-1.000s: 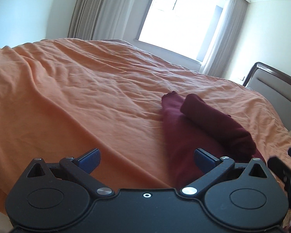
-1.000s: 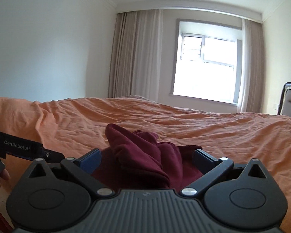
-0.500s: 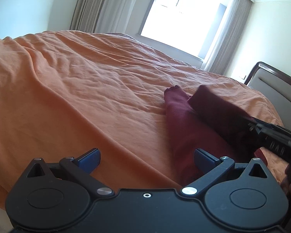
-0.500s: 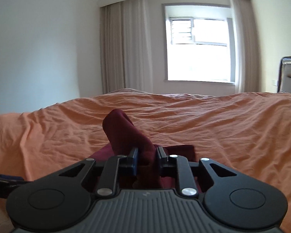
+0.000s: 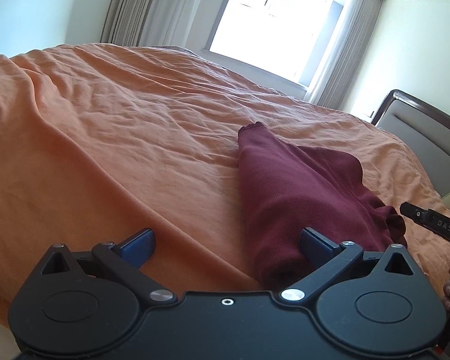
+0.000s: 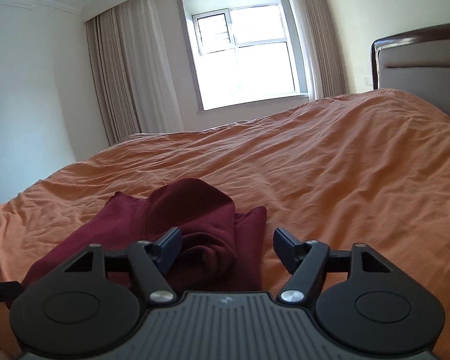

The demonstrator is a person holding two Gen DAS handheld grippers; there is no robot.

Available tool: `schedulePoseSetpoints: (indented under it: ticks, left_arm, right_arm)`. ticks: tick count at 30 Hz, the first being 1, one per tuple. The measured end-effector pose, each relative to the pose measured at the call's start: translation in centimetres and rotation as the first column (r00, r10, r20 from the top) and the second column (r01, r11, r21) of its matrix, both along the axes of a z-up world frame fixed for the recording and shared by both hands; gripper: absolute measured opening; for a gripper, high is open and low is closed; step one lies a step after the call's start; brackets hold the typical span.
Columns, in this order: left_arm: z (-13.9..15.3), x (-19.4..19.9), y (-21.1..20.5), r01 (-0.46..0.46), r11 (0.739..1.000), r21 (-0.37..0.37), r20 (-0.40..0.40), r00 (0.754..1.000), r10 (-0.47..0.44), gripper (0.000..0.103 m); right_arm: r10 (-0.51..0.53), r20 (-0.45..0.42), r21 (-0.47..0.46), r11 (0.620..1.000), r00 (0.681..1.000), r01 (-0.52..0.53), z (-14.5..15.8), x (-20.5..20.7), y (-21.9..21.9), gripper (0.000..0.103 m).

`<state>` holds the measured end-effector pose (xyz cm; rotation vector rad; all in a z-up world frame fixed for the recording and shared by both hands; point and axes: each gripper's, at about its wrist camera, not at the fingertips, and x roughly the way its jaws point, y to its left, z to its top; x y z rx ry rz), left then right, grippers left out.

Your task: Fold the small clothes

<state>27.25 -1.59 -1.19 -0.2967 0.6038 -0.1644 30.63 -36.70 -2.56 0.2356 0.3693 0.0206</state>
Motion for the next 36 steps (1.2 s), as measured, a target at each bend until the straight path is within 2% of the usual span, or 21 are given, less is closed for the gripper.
schedulePoseSetpoints:
  ticks: [1,4,8,10,14,16,19,22,25,28,32,33,34,35,36]
  left_arm:
    - [0.0,0.0,0.0,-0.001,1.000,0.001,0.000,1.000,0.001,0.102]
    - [0.1,0.1,0.0,-0.001,1.000,0.001,0.003,1.000,0.001,0.102]
    - [0.3,0.1,-0.3,0.002,1.000,-0.006,0.004,1.000,-0.002,0.102]
    - [0.4,0.1,-0.5,0.007,1.000,0.000,0.005,1.000,-0.007,0.102]
    - [0.5,0.0,-0.8,0.011,1.000,0.008,0.004,1.000,-0.011,0.102]
    - [0.6,0.0,-0.8,0.011,1.000,0.005,0.005,1.000,-0.011,0.102]
    - [0.7,0.1,-0.9,0.015,1.000,0.004,0.007,1.000,-0.015,0.102]
    - [0.9,0.3,-1.1,0.020,1.000,0.002,0.021,1.000,-0.020,0.102]
    - [1.3,0.9,-1.3,0.040,0.999,-0.011,0.039,0.998,-0.040,0.102]
    - [1.9,1.6,-1.9,0.074,0.997,-0.007,0.075,0.994,-0.074,0.102]
    - [1.7,2.4,-2.7,0.089,0.996,0.005,0.048,0.995,-0.089,0.102]
    - [1.4,2.5,-2.8,0.087,0.996,0.005,0.033,0.996,-0.087,0.102]
    - [1.0,2.6,-2.8,0.086,0.996,0.002,0.017,0.996,-0.086,0.102]
    - [0.6,2.7,-2.8,0.085,0.996,-0.002,0.002,0.996,-0.085,0.102]
    - [0.1,2.7,-2.6,0.081,0.997,-0.007,-0.011,0.997,-0.081,0.102]
  right_arm:
    - [0.010,-0.006,0.035,0.999,1.000,-0.010,-0.1,0.2,0.1,0.082]
    - [0.024,-0.026,0.121,0.992,0.999,-0.021,-0.4,1.3,0.7,0.085]
    - [-0.005,-0.046,0.087,0.996,0.999,0.009,-0.6,2.9,2.4,0.083]
    - [-0.044,-0.070,0.067,0.997,0.997,0.049,-0.9,3.5,3.0,0.073]
    - [-0.095,-0.092,0.149,0.983,0.991,0.108,-1.6,3.7,2.0,0.056]
    - [-0.103,-0.077,0.165,0.980,0.992,0.114,-1.7,3.3,1.6,0.032]
    - [-0.095,-0.034,0.158,0.982,0.995,0.099,-1.5,2.4,1.2,0.018]
    - [-0.105,0.010,0.123,0.987,0.994,0.103,-0.7,1.6,0.9,0.017]
    - [-0.133,0.023,0.142,0.982,0.991,0.128,-0.2,1.6,0.0,0.017]
    - [-0.145,-0.009,0.151,0.978,0.989,0.145,-0.8,1.7,-0.8,0.017]
    - [-0.130,-0.046,0.123,0.983,0.990,0.135,-2.4,1.5,-0.7,0.020]
    - [-0.125,-0.037,0.121,0.984,0.991,0.129,-2.5,1.2,-0.6,0.025]
    - [-0.124,-0.027,0.118,0.985,0.992,0.126,-2.6,0.7,-0.6,0.035]
    - [-0.128,-0.017,0.109,0.986,0.992,0.129,-2.7,0.3,-0.5,0.042]
    - [-0.129,-0.005,0.091,0.988,0.992,0.128,-2.8,-0.2,-0.3,0.056]
